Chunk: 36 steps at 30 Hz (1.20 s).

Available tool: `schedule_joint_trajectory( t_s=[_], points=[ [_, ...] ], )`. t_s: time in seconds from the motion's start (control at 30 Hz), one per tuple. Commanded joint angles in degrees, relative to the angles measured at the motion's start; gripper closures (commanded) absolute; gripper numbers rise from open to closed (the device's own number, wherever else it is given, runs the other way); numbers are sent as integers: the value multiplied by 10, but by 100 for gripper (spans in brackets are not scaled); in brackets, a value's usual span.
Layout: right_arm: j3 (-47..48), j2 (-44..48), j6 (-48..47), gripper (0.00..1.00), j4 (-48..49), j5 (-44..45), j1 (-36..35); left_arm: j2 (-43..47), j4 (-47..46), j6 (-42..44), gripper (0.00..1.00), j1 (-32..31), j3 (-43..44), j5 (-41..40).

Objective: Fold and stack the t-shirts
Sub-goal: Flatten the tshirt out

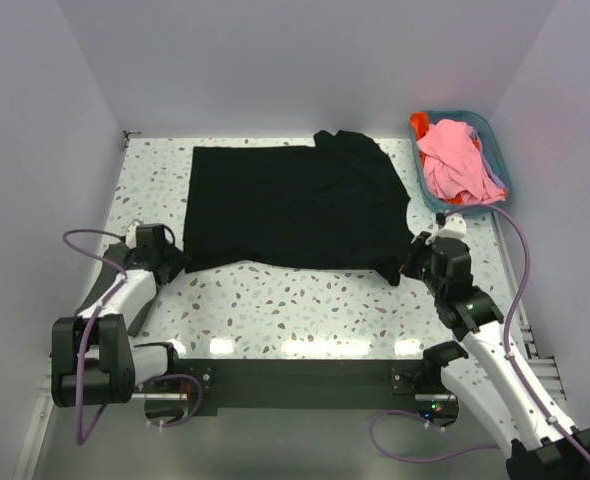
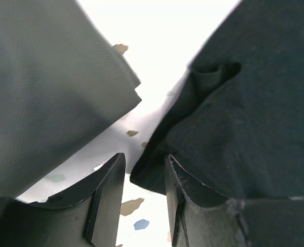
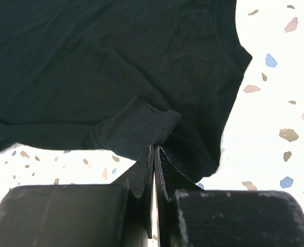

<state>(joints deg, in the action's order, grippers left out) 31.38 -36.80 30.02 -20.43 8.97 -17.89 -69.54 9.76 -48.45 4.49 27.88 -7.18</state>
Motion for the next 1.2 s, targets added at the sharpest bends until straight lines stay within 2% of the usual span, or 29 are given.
schedule_joint_trajectory(
  t_s=[0.0, 0.83, 1.03, 1.17],
  points=[
    [-2, -5, 5, 100, 25, -9, 3, 1, -60, 8, 59, 4, 17, 9],
    [-12, -18, 5, 100, 39, -15, 3, -45, -115, 1, 63, 4, 36, 28],
    [-16, -19, 5, 100, 42, -17, 3, -46, -122, 3, 66, 4, 38, 35],
    [-16, -19, 4, 100, 42, -16, 3, -50, -120, 3, 73, 5, 39, 38]
  ],
)
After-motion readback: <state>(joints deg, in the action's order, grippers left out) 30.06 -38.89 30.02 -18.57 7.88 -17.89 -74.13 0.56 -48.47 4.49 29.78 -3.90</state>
